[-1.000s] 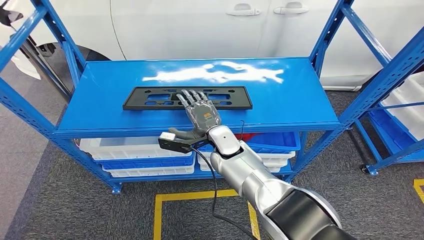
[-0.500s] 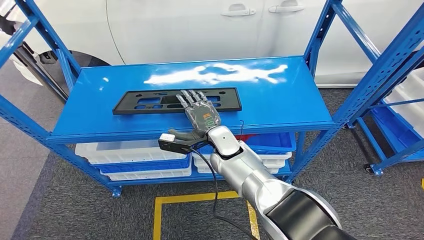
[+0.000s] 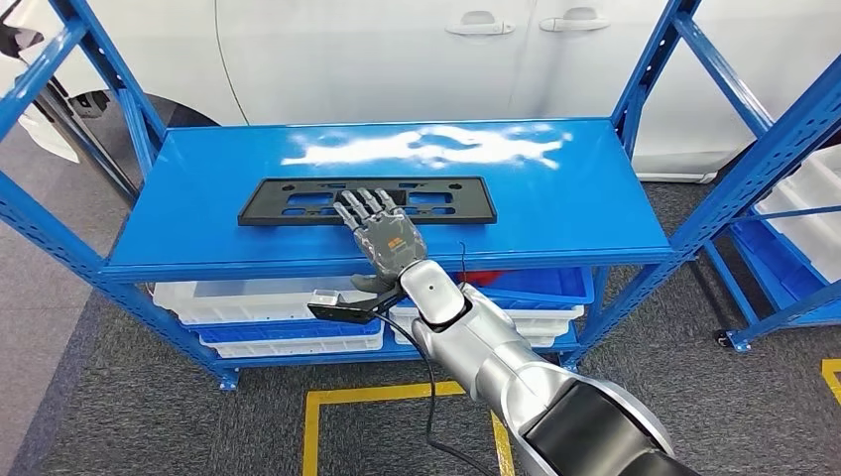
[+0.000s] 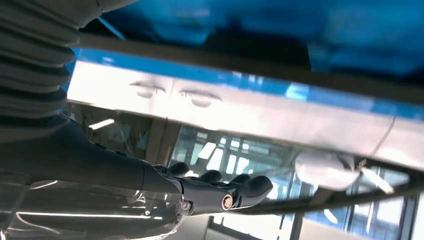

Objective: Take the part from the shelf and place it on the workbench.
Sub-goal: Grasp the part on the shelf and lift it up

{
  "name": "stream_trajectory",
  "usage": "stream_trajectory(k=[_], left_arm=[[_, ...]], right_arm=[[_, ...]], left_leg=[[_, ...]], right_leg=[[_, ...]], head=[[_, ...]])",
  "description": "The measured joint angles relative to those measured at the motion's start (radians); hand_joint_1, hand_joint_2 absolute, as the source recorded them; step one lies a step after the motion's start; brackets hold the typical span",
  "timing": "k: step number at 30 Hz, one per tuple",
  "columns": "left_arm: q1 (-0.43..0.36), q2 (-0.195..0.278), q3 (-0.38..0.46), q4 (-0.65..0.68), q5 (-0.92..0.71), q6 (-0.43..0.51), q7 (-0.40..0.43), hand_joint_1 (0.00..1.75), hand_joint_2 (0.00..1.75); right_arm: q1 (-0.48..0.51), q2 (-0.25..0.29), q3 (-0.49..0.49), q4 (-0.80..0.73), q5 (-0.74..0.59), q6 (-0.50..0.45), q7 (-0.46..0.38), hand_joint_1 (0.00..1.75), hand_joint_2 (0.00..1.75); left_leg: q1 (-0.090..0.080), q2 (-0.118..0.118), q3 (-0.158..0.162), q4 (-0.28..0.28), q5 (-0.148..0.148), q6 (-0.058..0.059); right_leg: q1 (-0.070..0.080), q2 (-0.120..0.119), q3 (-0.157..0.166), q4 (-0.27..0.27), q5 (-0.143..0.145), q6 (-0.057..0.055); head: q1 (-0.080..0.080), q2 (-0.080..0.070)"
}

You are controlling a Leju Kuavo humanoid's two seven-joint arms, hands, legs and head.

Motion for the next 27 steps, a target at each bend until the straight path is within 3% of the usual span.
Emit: stream_trajectory(k=[1,2,4,6,8,11,12,14,15,16,17,18,20,21,22,25,27], left_arm=[[0.001,0.0,0.0,0.0,0.0,0.001,0.0,0.0,0.0],[0.003,0.0,0.0,0.0,0.0,0.002,0.0,0.0,0.0],[0.004,0.0,0.0,0.0,0.0,0.002,0.0,0.0,0.0],[0.004,-0.002,0.0,0.0,0.0,0.002,0.0,0.0,0.0],[0.004,-0.002,0.0,0.0,0.0,0.001,-0.001,0.0,0.0],[0.002,-0.003,0.0,0.0,-0.001,-0.001,-0.001,0.0,0.0],[0.001,-0.004,0.0,0.0,-0.002,-0.002,-0.002,0.0,0.0],[0.002,-0.004,0.0,0.0,-0.001,-0.003,-0.003,0.0,0.0],[0.003,-0.004,0.0,0.0,-0.001,-0.003,-0.003,0.0,0.0],[0.005,-0.004,0.0,0.0,0.0,-0.004,-0.003,0.0,0.0],[0.007,-0.004,0.001,0.0,0.0,-0.004,-0.004,0.0,0.0],[0.008,-0.004,0.001,0.0,0.0,-0.005,-0.004,0.0,0.0],[0.009,-0.004,0.001,0.0,0.0,-0.005,-0.005,0.0,0.0],[0.009,-0.004,0.001,0.0,0.0,-0.004,-0.005,0.0,0.0],[0.008,-0.004,0.001,0.0,0.0,-0.004,-0.006,0.0,0.0],[0.011,-0.004,0.001,0.0,0.0,-0.003,-0.006,0.0,0.0],[0.011,-0.004,0.001,0.0,-0.001,-0.003,-0.006,0.0,0.0]], right_arm=[[0.003,-0.002,0.0,0.002,0.0,0.005,0.0,0.0,1.75],[0.004,-0.003,0.0,0.004,0.0,0.007,0.001,0.0,1.75],[0.003,-0.004,0.0,0.005,0.0,0.009,0.001,0.0,1.75],[0.0,-0.004,0.0,0.006,0.001,0.011,0.001,0.0,1.75],[-0.001,-0.004,0.0,0.006,0.011,0.017,0.002,0.0,1.75],[-0.004,0.0,0.0,0.006,0.032,0.024,0.009,0.0,1.75],[-0.005,0.003,0.0,0.006,0.036,0.025,0.012,0.0,1.75],[-0.003,0.007,0.0,0.006,0.039,0.028,0.015,0.0,1.75],[-0.001,0.008,0.0,0.007,0.04,0.03,0.017,0.0,1.75],[0.003,0.008,0.0,0.007,0.04,0.031,0.019,0.0,1.75],[0.005,0.008,0.0,0.008,0.041,0.032,0.02,0.0,1.75],[0.006,0.009,0.0,0.008,0.042,0.032,0.022,0.0,1.75],[0.004,0.012,0.0,0.008,0.044,0.032,0.023,0.0,1.75],[0.003,0.013,0.0,0.008,0.045,0.033,0.024,0.0,1.75],[0.002,0.014,0.0,0.009,0.045,0.033,0.025,0.0,1.75],[0.002,0.016,0.0,0.009,0.045,0.033,0.025,0.0,1.75],[-0.003,0.016,0.0,0.008,0.045,0.033,0.025,0.0,1.75]], left_leg=[[0.0,0.0,0.001,0.001,-0.001,0.0],[0.0,-0.001,0.003,0.002,-0.003,-0.001],[0.0,-0.002,0.009,0.005,-0.01,-0.006],[-0.004,-0.003,0.011,0.008,-0.016,-0.015],[-0.005,-0.003,0.011,0.009,-0.02,-0.026],[0.0,-0.001,0.004,0.031,-0.04,-0.043],[0.001,0.0,-0.014,0.071,-0.061,-0.047],[0.002,0.0,-0.083,0.207,-0.116,-0.054],[0.003,0.0,-0.118,0.269,-0.133,-0.056],[0.003,0.0,-0.14,0.302,-0.131,-0.056],[0.003,0.0,-0.142,0.293,-0.109,-0.055],[0.002,0.0,-0.123,0.243,-0.07,-0.052],[-0.001,0.001,-0.061,0.101,0.004,-0.042],[-0.004,0.002,-0.037,0.048,0.018,-0.035],[-0.008,0.002,-0.024,0.019,0.019,-0.029],[-0.008,0.0,-0.011,0.005,0.002,-0.012],[-0.004,-0.002,0.005,-0.001,-0.006,-0.001]], right_leg=[[-0.002,0.0,-0.012,0.017,0.006,0.001],[-0.003,-0.001,-0.003,-0.009,0.031,0.0],[-0.002,-0.001,0.058,-0.145,0.105,-0.008],[0.002,-0.001,0.108,-0.251,0.142,-0.017],[0.008,0.0,0.116,-0.271,0.14,-0.025],[0.003,0.001,0.125,-0.281,0.14,-0.043],[0.0,0.0,0.13,-0.285,0.139,-0.048],[0.001,-0.001,0.137,-0.287,0.131,-0.054],[0.002,-0.001,0.141,-0.286,0.126,-0.056],[0.003,0.0,0.147,-0.286,0.12,-0.056],[0.004,0.0,0.155,-0.286,0.114,-0.055],[0.005,0.0,0.165,-0.286,0.108,-0.054],[0.008,0.0,0.183,-0.285,0.094,-0.049],[0.009,0.0,0.187,-0.285,0.089,-0.044],[0.01,0.0,0.189,-0.285,0.085,-0.039],[0.011,0.001,0.19,-0.276,0.082,-0.023],[0.009,0.0,0.161,-0.213,0.061,-0.012]], head=[[0.0,0.0],[0.0,0.0],[0.0,0.0],[0.0,0.0],[0.0,0.0],[0.0,0.0],[0.0,0.0],[0.0,0.0],[0.0,0.0],[0.0,0.0],[0.0,0.0],[0.0,0.0],[0.0,0.0],[0.0,0.0],[0.0,0.0],[0.0,0.0],[0.0,0.0]])
